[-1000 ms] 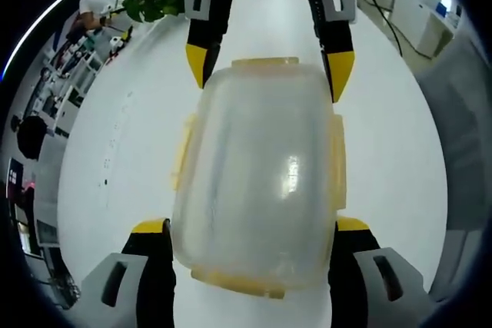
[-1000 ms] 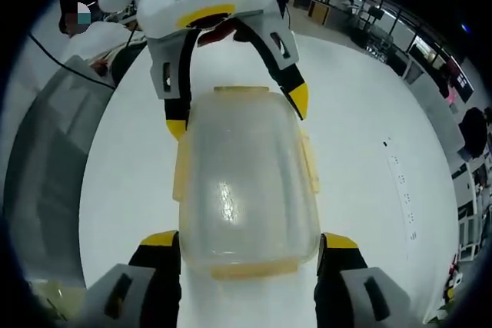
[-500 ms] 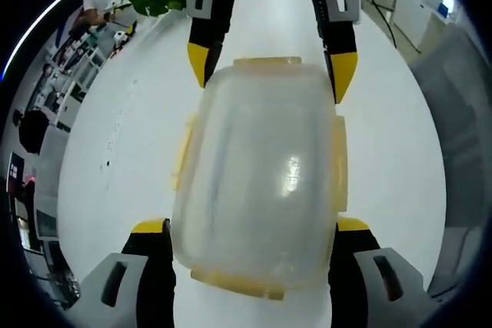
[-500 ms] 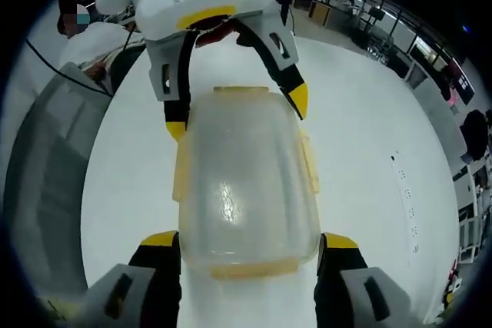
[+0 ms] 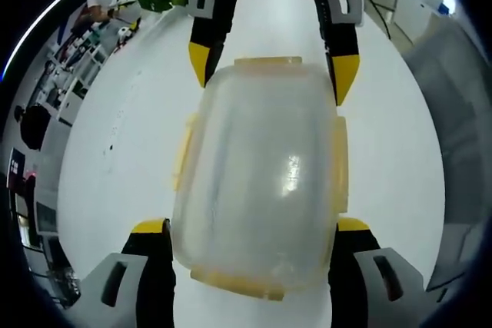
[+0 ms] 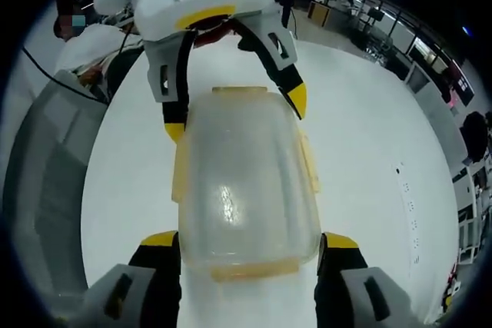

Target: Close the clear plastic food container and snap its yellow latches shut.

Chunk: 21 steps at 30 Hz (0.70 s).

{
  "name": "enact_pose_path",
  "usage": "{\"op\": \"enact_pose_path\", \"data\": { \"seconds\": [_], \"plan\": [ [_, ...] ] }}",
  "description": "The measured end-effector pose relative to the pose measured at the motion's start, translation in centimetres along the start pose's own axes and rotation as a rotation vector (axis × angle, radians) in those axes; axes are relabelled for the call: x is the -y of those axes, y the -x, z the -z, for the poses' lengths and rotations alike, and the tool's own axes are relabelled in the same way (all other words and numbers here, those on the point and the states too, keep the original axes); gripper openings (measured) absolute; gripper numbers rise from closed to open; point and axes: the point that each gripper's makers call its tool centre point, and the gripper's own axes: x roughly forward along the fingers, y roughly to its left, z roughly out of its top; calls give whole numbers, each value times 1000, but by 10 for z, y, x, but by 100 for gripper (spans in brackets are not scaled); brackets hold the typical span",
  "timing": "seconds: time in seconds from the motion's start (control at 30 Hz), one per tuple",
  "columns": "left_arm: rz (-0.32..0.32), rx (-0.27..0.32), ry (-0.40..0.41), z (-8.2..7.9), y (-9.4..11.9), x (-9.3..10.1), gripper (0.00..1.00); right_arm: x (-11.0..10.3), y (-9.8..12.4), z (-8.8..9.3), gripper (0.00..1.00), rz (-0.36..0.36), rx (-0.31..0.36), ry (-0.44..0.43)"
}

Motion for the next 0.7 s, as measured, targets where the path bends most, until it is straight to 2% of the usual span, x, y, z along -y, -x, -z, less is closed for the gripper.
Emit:
{"op": "enact_pose_path", "data": {
  "seconds": [0.3,0.7],
  "plan": [
    [-7,10,12,16,6,-2,81,-2,-7,-14,70,2,-1,6],
    [-9,16,25,20,5,-11,81,7,-10,-20,70,1,-16,17]
  ]
}}
